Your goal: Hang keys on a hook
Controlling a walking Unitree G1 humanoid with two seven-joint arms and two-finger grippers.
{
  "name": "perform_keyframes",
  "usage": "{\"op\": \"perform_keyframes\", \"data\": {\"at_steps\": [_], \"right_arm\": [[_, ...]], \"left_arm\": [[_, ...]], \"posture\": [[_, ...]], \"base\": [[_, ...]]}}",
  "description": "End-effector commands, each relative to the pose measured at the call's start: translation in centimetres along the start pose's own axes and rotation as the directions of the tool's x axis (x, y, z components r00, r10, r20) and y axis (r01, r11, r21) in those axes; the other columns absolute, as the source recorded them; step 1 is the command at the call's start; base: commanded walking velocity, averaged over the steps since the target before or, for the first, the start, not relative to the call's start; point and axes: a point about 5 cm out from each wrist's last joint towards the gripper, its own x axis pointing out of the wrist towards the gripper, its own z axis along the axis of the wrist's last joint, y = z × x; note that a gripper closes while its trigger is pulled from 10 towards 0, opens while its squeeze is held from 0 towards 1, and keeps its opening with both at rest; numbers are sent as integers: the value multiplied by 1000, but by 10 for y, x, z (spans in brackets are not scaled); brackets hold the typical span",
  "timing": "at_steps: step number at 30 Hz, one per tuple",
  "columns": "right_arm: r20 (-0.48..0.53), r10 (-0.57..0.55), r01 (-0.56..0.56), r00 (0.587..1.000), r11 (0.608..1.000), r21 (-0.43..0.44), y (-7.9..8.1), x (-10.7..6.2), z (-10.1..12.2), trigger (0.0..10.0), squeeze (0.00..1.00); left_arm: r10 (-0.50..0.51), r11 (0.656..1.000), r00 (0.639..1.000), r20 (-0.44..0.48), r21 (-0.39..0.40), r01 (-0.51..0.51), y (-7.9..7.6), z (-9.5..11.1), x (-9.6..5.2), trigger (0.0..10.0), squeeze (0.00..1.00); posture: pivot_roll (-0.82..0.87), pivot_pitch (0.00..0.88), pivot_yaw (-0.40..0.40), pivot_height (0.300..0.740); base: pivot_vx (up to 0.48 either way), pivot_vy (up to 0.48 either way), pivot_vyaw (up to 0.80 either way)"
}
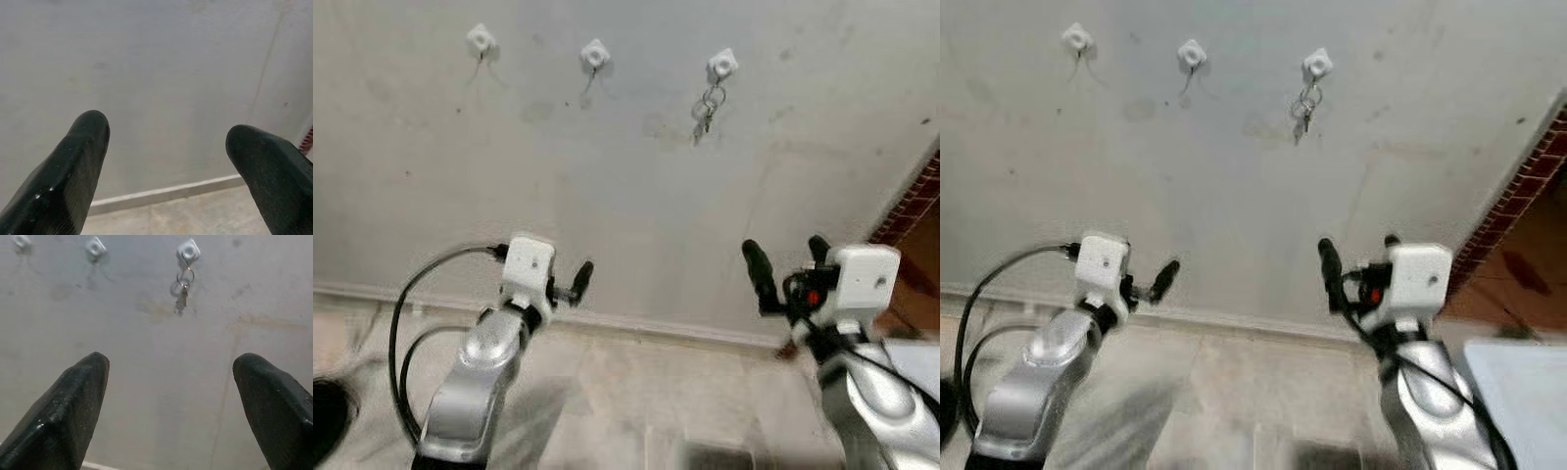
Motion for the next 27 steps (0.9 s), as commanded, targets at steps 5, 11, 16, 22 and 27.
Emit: {"op": "perform_keyframes", "data": {"at_steps": [5, 11, 16, 22, 27], "right_arm": [[19, -16, 16, 1000, 1000, -21, -7, 2, 5, 10000, 0], [34, -22, 23, 999, 999, -28, -9, 5, 9, 10000, 0], [44, -29, 30, 999, 999, -30, -11, 10, 13, 10000, 0], [40, -33, 35, 999, 999, -33, -14, 12, 15, 10000, 0], [44, -34, 35, 998, 999, -36, -13, 14, 16, 10000, 0]], "left_arm": [[-23, 1000, 1000, 1, -2, 23, -6, 1, 1, 10000, 0], [-30, 1000, 1000, 1, -1, 30, -7, 1, 2, 10000, 0], [-41, 999, 999, 26, -12, 42, -7, 6, 9, 10000, 0], [-48, 998, 996, 75, -47, 51, -5, 18, 21, 10000, 0], [-52, 995, 995, 87, -81, 59, -6, 21, 26, 10000, 0]], "posture": [[67, 19, -47, 740], [61, 23, -51, 740], [54, 24, -58, 740], [46, 23, -63, 740], [35, 16, -65, 740]], "base": [[-302, 0, 0], [-295, 0, 0], [0, 0, -160], [0, 0, -800], [0, 0, -800]]}}
